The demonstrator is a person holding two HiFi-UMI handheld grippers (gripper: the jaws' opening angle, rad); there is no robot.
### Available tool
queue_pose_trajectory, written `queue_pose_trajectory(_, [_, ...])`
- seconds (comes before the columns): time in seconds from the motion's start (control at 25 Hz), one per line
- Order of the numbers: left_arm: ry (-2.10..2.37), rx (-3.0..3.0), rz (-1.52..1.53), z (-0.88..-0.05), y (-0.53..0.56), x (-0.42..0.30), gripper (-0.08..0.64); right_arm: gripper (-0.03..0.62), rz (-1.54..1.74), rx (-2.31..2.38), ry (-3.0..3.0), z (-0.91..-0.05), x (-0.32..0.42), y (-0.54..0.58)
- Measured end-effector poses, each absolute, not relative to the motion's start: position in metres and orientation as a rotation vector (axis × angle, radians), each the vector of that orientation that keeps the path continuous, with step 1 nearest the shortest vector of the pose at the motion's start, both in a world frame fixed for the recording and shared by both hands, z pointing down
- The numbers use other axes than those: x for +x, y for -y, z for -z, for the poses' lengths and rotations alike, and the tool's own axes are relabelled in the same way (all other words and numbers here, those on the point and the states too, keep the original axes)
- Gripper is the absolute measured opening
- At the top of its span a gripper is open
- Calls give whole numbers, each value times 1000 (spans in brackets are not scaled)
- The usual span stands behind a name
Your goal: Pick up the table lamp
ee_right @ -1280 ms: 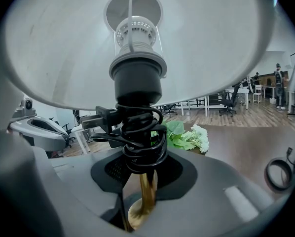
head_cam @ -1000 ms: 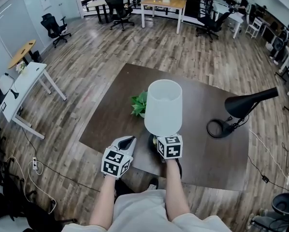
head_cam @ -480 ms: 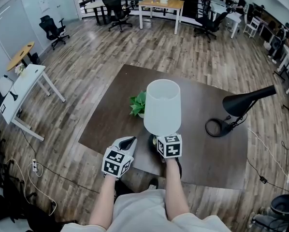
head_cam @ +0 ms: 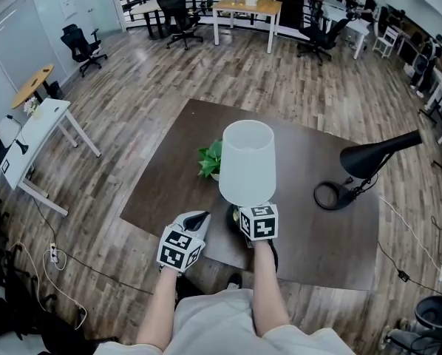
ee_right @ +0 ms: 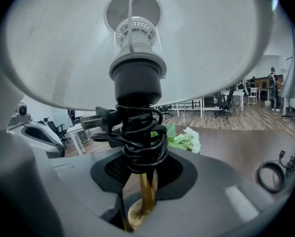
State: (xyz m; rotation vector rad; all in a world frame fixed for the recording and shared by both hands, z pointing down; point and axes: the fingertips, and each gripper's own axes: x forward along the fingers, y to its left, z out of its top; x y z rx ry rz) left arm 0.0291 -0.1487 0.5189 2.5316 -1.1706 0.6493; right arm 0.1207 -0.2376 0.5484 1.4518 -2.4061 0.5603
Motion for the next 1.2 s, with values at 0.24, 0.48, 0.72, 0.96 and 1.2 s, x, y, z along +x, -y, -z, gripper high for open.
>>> queue_pose_trajectory(0.24, [1185,2528,-649,-518,152,28,0,135,-563,1444,2396,-552,122,240])
queue_pose_trajectory(0.48, [1174,2531,-661,-520,151,28,0,135,-569,1443,2397,-553,121,240])
queue_pose_trajectory(0.72, [1173,2533,-660,-520,151,29,0,135,-571,1432,2398,-555,121,238])
queue_pose_trajectory(0.96, [1163,2536,-653,-519,151,31,0,135,-573,1438,2396,-557,125,239])
queue_pose_trajectory(1.2, [1158,2535,-657,-519,149,31,0,135,-593,1451,2394,-556,127,237])
